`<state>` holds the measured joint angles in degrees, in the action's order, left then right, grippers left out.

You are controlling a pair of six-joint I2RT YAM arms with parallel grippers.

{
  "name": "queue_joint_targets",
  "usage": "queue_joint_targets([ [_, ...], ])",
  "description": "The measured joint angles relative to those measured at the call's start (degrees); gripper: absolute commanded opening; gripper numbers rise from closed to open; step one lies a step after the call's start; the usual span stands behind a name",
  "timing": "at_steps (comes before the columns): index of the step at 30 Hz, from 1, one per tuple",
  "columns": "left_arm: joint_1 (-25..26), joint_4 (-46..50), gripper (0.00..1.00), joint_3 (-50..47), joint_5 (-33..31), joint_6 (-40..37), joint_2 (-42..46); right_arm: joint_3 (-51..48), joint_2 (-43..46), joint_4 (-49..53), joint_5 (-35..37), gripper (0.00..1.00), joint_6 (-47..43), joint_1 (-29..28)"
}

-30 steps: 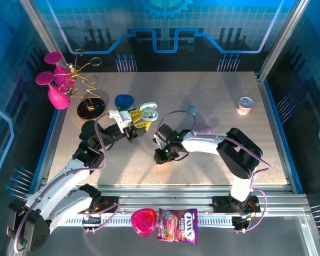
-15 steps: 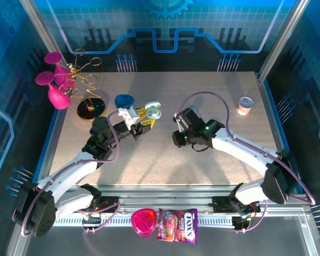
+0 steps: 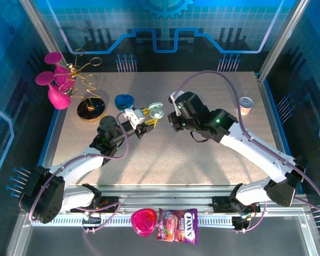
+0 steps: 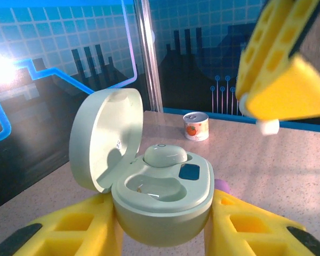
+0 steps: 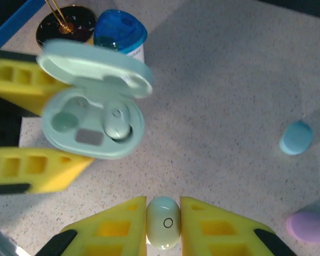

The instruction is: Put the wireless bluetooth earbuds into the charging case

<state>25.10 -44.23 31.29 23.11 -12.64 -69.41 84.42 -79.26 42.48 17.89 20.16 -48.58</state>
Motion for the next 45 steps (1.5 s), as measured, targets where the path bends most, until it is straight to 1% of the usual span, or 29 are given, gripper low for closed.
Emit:
queue_joint_targets([
  [10,0.5,0.5,0.38,0.0,-2.1,-1.7,-1.2,9.0,-9.2,0.0,1.2,0.19,-4.1,-1.2],
  [20,0.6,1.1,0.38,0.0,-3.0,-2.3,-1.8,13.1,-14.0,-0.5,-0.6,0.19,-5.0,-1.3],
  [30,0.6,1.6,0.38,0.0,-3.0,-1.6,-2.2,13.6,-16.7,-0.9,-2.0,0.19,-5.2,-1.3],
  [45,0.6,1.8,0.38,0.1,-3.3,-0.8,-2.2,13.5,-16.8,-1.4,-4.9,0.20,-5.2,-1.2],
])
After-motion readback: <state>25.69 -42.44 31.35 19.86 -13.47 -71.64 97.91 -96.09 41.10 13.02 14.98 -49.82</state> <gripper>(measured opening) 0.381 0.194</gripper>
